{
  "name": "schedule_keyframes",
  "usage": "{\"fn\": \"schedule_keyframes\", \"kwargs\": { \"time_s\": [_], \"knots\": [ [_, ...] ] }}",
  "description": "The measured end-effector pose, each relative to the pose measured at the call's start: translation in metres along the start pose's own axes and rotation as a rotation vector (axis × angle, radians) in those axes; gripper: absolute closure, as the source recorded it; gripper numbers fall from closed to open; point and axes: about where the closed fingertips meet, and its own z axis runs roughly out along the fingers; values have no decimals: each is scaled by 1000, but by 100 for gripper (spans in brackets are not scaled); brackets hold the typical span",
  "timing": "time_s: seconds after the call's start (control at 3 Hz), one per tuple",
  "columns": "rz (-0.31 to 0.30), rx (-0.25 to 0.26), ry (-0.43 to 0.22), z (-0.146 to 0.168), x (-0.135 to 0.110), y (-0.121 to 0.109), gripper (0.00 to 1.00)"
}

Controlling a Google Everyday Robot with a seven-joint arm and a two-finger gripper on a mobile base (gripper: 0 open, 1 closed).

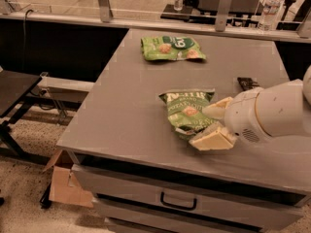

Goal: Move green jalapeno chip bag near green rice chip bag

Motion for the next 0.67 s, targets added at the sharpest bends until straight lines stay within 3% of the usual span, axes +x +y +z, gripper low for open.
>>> {"fn": "schedule_keyframes", "kwargs": {
  "time_s": [0.33,0.67],
  "knots": [
    [48,-8,-25,8,0,-19,72],
    [204,103,-92,-4,10,-82,100]
  ]
}}
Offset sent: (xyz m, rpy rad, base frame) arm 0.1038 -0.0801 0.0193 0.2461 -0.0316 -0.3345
